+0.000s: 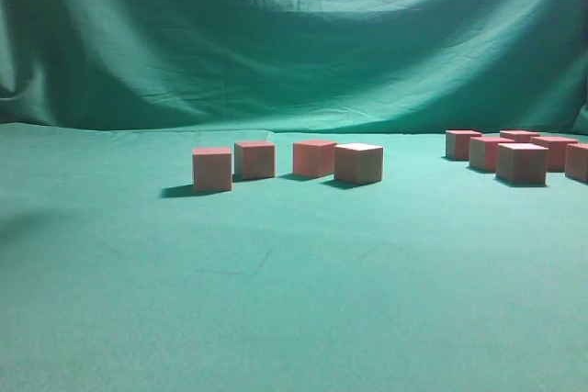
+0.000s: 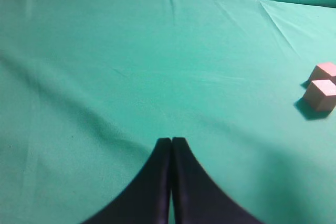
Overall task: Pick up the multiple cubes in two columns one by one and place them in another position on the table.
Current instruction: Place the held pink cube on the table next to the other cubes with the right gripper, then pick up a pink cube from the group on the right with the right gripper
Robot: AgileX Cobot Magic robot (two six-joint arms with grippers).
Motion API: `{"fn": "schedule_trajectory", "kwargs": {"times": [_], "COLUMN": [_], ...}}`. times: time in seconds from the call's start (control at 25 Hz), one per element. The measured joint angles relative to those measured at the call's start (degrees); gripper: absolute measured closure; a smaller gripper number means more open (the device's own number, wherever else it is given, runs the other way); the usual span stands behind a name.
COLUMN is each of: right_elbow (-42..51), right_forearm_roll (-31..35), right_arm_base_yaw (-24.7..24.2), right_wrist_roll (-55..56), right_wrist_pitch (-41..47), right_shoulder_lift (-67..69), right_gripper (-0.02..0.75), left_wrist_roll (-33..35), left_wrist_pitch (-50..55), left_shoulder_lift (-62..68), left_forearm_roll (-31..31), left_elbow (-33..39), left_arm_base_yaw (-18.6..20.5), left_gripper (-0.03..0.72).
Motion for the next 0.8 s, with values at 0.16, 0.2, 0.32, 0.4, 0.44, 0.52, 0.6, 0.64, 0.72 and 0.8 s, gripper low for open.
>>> {"fn": "schedule_trajectory", "kwargs": {"times": [0.16,0.2,0.32,0.4,0.44,0.52,0.6,0.64,0.72,0.8], "right_elbow": [8.6,11.5,19.8,24.3,26.4,30.0,33.4,34.7,37.6,39.5], "right_forearm_roll": [-3.4,-3.7,-4.1,-4.2,-4.2,-4.4,-4.4,-4.4,-4.2,-3.1], "right_arm_base_yaw": [-3.2,-4.6,-9.4,-13.1,-14.6,-17.9,-20.2,-21.2,-22.8,-24.5], "right_wrist_roll": [-0.6,-0.3,0.8,1.4,1.6,1.9,2.0,2.0,2.0,2.0], "right_wrist_pitch": [0.1,0.1,0.4,0.4,0.4,0.1,0.1,-0.8,-3.5,-6.5], "right_shoulder_lift": [-9.3,-10.9,-14.8,-15.9,-15.9,-15.9,-15.9,-15.9,-15.9,-15.9], "right_gripper": [0.216,0.216,0.216,0.216,0.216,0.216,0.216,0.216,0.216,0.216], "left_wrist_roll": [0.0,0.0,0.0,0.0,0.0,0.0,0.0,0.0,0.0,0.0], "left_wrist_pitch": [0.0,0.0,0.0,0.0,0.0,0.0,0.0,0.0,0.0,0.0], "left_shoulder_lift": [0.0,0.0,0.0,0.0,0.0,0.0,0.0,0.0,0.0,0.0], "left_forearm_roll": [0.0,0.0,0.0,0.0,0.0,0.0,0.0,0.0,0.0,0.0], "left_elbow": [0.0,0.0,0.0,0.0,0.0,0.0,0.0,0.0,0.0,0.0], "left_arm_base_yaw": [0.0,0.0,0.0,0.0,0.0,0.0,0.0,0.0,0.0,0.0], "left_gripper": [0.688,0.688,0.688,0.688,0.688,0.688,0.688,0.688,0.688,0.688]}}
